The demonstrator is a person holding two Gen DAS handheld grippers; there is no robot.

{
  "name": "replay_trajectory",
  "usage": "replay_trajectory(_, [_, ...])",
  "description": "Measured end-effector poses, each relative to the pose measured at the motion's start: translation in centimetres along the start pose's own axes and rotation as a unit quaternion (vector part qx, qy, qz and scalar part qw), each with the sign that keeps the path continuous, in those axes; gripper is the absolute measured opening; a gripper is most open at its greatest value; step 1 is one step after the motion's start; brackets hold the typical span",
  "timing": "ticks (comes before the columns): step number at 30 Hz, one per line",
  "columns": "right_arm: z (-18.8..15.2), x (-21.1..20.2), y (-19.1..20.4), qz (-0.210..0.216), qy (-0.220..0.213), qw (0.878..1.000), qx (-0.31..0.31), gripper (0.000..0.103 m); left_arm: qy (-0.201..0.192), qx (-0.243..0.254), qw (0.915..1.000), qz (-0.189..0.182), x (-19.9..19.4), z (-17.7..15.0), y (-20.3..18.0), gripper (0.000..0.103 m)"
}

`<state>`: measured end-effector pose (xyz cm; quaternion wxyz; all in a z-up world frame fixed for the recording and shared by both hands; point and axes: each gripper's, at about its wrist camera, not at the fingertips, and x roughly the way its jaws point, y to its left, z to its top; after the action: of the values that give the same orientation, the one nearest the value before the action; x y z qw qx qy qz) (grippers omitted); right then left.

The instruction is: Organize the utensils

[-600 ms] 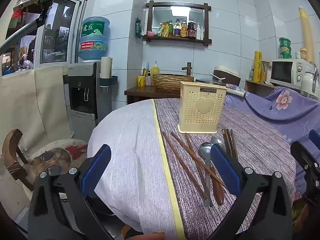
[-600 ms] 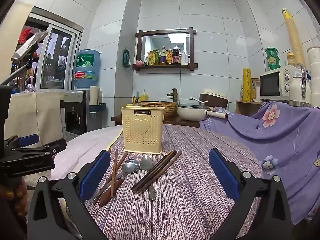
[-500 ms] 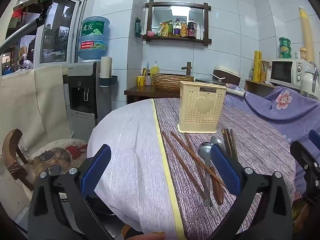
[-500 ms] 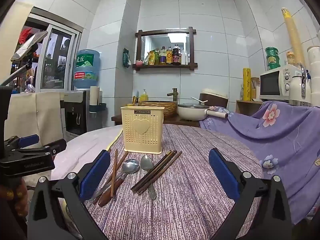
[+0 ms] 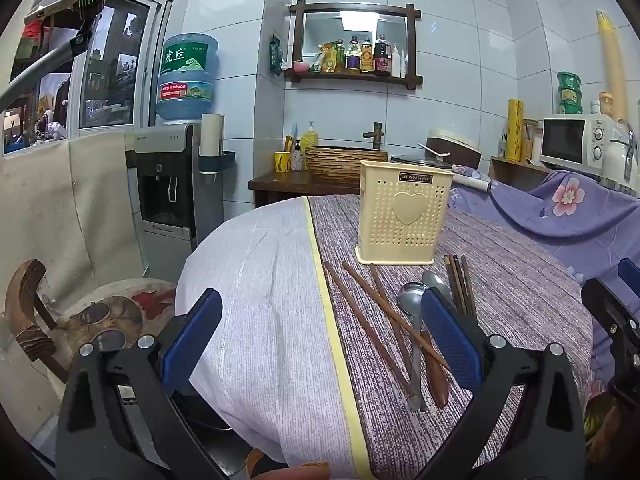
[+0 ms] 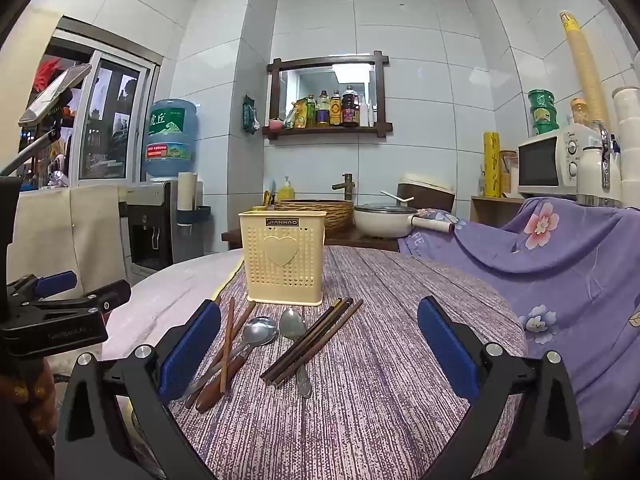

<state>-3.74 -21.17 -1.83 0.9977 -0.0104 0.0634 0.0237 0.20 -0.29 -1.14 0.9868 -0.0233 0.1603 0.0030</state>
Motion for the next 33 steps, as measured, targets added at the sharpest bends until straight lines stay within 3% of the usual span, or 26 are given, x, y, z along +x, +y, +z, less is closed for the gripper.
replay_trajectory(33, [0.62,0.26,-0.52,0.003,0.010,1.000,0.008,0.097,0.011,0.004,0.9999,0.001,0.62,0.13,-0.02,0.098])
